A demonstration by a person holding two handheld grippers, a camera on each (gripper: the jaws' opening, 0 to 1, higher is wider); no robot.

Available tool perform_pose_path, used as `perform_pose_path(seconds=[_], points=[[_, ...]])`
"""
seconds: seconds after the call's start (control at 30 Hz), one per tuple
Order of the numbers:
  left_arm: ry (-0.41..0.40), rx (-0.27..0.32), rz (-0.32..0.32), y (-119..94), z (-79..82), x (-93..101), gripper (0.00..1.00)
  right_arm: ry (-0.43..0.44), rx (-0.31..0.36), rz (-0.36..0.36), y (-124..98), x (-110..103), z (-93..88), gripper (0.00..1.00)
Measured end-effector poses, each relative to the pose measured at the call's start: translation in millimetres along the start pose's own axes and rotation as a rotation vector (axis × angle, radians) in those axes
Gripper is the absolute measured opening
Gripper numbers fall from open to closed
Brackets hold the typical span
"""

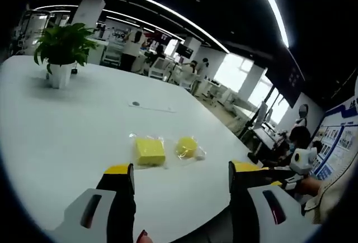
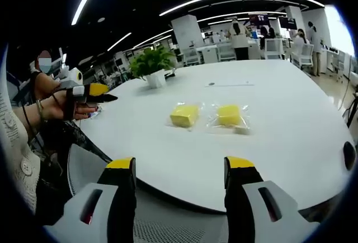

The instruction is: Compare the silicone blocks by pressing each to a similar depth, holding the contact briefly, and releasing to observe deformation and rebound differences across the visible hardness samples.

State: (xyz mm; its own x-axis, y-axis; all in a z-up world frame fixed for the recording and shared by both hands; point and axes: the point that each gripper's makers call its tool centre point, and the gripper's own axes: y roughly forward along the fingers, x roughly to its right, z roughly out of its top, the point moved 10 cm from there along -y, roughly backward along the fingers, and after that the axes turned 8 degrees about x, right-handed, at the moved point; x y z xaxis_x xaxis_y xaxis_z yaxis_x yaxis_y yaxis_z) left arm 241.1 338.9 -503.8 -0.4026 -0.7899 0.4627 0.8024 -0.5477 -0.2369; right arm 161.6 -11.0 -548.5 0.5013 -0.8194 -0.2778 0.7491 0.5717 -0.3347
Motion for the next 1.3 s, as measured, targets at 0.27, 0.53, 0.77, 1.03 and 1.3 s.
perform_pose_path(seconds=[0.27,0.53,0.77,1.03,1.3], points=[[-0.034,-0.011,-0.024,41,10.6,-31.0,0.66,0.002,-0.017,-0.021,2,1,3.2,0.59],[-0.102,-0.045,-0.038,84,4.5,-64.2,0.65,0.018,-0.038,-0.037,5,4,4.7,0.59],[-0.136,-0.095,-0.032,118,-4.5,-91.8,0.65,0.027,-0.067,-0.057,9,5,3.5,0.58],[-0.161,-0.124,-0.032,154,-8.7,-113.8,0.63,0.04,-0.096,-0.08,12,6,0.5,0.58],[-0.19,-0.169,-0.028,190,-19.3,-136.0,0.63,0.043,-0.108,-0.112,14,10,0.1,0.58]])
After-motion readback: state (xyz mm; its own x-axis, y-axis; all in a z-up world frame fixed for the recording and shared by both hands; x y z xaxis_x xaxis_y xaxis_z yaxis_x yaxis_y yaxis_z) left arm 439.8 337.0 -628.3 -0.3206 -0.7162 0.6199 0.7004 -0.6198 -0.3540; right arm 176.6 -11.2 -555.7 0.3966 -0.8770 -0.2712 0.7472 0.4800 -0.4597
